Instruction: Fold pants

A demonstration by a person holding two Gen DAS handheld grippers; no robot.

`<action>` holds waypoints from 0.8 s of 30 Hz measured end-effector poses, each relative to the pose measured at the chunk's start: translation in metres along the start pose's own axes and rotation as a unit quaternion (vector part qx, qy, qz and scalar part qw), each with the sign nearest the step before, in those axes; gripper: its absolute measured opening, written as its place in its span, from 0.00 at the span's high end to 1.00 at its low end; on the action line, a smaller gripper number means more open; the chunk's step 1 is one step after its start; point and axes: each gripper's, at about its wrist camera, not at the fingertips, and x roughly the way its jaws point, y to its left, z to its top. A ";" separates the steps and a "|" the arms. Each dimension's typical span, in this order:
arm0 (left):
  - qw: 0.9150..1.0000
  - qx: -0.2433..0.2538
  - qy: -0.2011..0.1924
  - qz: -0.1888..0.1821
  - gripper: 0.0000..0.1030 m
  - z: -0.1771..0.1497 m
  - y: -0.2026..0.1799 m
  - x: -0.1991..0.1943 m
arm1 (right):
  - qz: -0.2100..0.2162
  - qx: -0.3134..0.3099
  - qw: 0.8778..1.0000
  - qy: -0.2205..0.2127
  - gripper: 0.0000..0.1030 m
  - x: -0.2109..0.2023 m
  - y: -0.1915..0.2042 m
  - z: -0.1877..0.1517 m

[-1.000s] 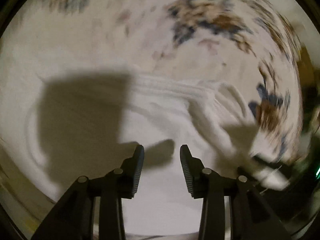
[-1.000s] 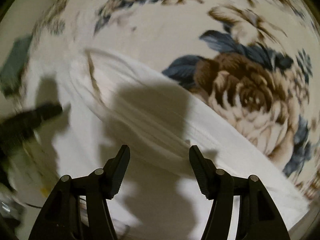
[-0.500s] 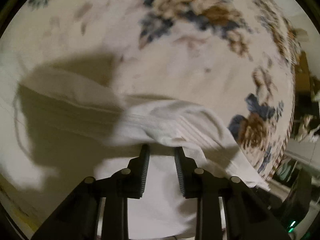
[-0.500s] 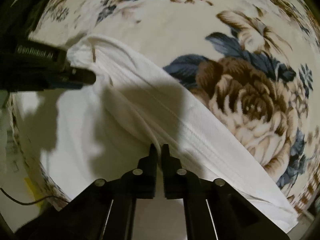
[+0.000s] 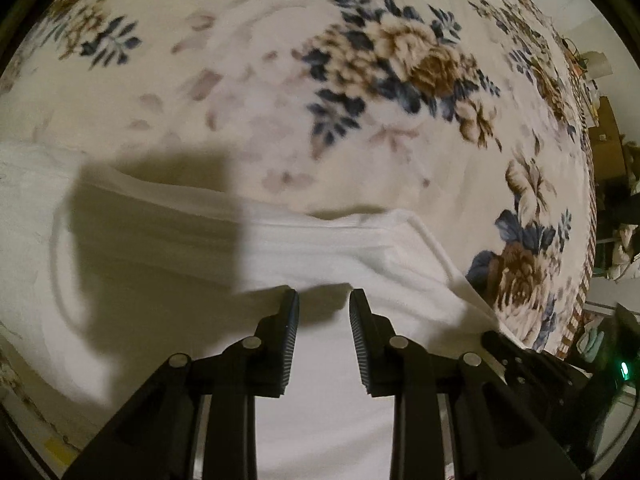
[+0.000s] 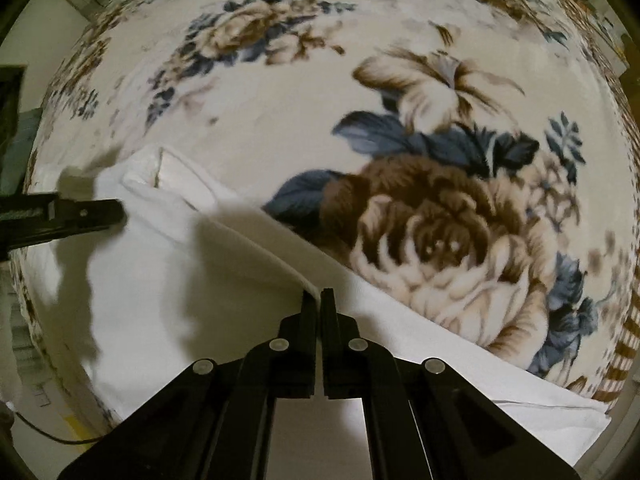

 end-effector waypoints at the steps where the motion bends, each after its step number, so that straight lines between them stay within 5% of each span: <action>1: 1.000 0.001 -0.007 0.001 0.77 -0.004 0.008 -0.008 | 0.011 0.007 1.000 0.011 0.98 0.005 0.002 -0.005; 3: 1.000 0.007 -0.024 0.005 0.77 -0.011 0.022 -0.022 | 0.035 0.011 0.998 0.046 0.96 0.014 -0.001 -0.006; 5: 0.999 0.001 -0.043 0.013 0.76 -0.023 0.048 -0.039 | 0.049 0.013 0.997 0.053 0.84 0.006 -0.009 -0.008; 7: 0.998 -0.023 -0.054 0.018 0.73 -0.034 0.082 -0.052 | 0.066 0.020 0.997 0.044 0.56 -0.009 -0.014 -0.008; 8: 0.997 -0.040 -0.059 0.019 0.72 -0.039 0.100 -0.057 | 0.079 0.017 0.996 0.036 0.51 -0.017 -0.019 -0.010; 15: 0.985 -0.151 -0.077 0.030 0.72 -0.066 0.202 -0.069 | 0.090 -0.035 0.994 0.054 0.50 -0.007 0.014 0.022; 17: 0.981 -0.172 -0.086 0.030 0.72 -0.073 0.226 -0.072 | 0.074 -0.047 0.995 0.057 0.52 0.006 0.035 0.030; 18: 0.980 -0.177 -0.089 0.031 0.72 -0.075 0.233 -0.075 | 0.059 -0.056 0.995 0.049 0.81 0.010 0.045 0.033; 19: 0.979 -0.181 -0.092 0.031 0.72 -0.077 0.239 -0.077 | 0.049 -0.070 0.995 0.044 0.96 0.012 0.053 0.034; 21: 0.976 -0.191 -0.101 0.032 0.72 -0.082 0.254 -0.079 | 0.000 -0.076 0.997 0.015 0.96 0.005 0.062 0.035; 24: 0.972 -0.215 -0.094 0.018 0.72 -0.084 0.272 -0.072 | -0.009 -0.027 0.999 -0.024 0.98 -0.010 0.048 0.040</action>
